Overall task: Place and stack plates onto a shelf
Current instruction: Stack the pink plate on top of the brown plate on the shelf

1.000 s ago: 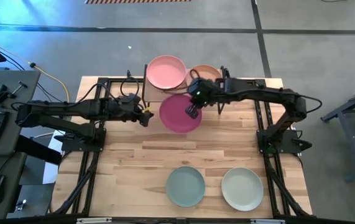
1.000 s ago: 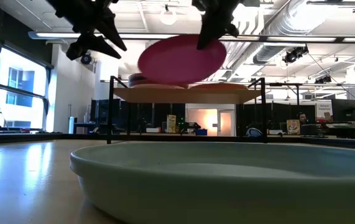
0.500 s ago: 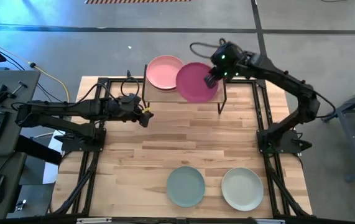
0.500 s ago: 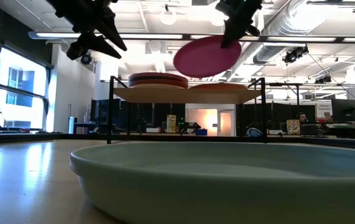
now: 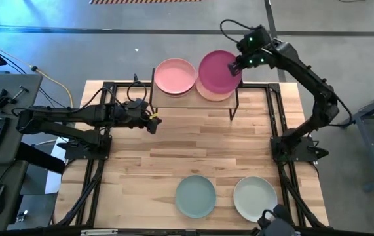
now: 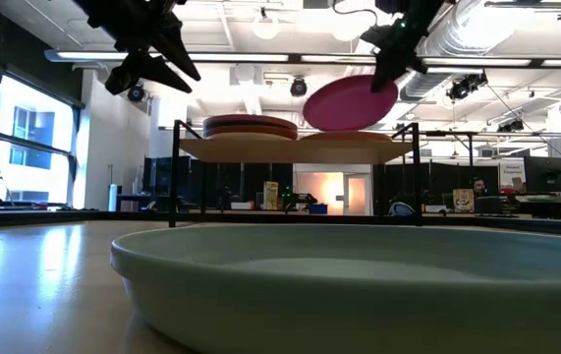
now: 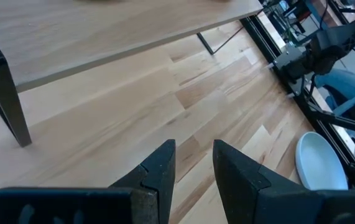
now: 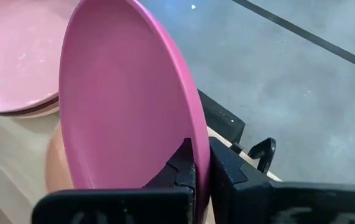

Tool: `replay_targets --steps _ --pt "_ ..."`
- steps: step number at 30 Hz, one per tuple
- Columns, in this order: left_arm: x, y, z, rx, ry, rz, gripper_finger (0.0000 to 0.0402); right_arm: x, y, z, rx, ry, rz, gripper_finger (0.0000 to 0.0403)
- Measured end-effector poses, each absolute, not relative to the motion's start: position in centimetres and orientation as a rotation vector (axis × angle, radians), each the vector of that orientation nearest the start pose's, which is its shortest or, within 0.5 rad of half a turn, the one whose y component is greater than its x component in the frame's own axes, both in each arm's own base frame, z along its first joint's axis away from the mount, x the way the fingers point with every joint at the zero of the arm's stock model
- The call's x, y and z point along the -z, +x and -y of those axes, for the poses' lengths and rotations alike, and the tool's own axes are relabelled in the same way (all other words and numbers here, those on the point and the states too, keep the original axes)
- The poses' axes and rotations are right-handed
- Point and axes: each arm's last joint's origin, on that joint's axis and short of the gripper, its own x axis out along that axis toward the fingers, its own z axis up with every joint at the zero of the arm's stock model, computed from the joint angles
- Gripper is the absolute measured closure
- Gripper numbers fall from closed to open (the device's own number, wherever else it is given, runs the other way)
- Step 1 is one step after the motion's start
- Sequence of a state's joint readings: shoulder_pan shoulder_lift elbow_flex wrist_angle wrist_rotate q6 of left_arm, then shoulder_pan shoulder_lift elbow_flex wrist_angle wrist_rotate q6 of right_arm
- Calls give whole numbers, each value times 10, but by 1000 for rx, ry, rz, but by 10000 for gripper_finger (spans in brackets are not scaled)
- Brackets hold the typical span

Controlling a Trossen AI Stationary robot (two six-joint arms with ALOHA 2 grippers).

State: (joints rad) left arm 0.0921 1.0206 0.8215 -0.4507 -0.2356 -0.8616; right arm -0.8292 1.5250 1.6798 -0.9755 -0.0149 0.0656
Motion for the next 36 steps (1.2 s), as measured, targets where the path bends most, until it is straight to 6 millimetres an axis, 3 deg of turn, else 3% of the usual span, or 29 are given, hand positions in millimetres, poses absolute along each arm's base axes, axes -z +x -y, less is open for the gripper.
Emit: replay_targets --steps 14,30,36 --pt "-281 209 -26 -589 -780 -464 307 -369 224 244 710 427 -809 403" --pt "-281 208 -31 -614 -802 -451 307 -366 224 245 711 405 -843 402" --pt "-281 207 -36 -626 -814 -447 307 -366 223 245 714 375 -863 356"
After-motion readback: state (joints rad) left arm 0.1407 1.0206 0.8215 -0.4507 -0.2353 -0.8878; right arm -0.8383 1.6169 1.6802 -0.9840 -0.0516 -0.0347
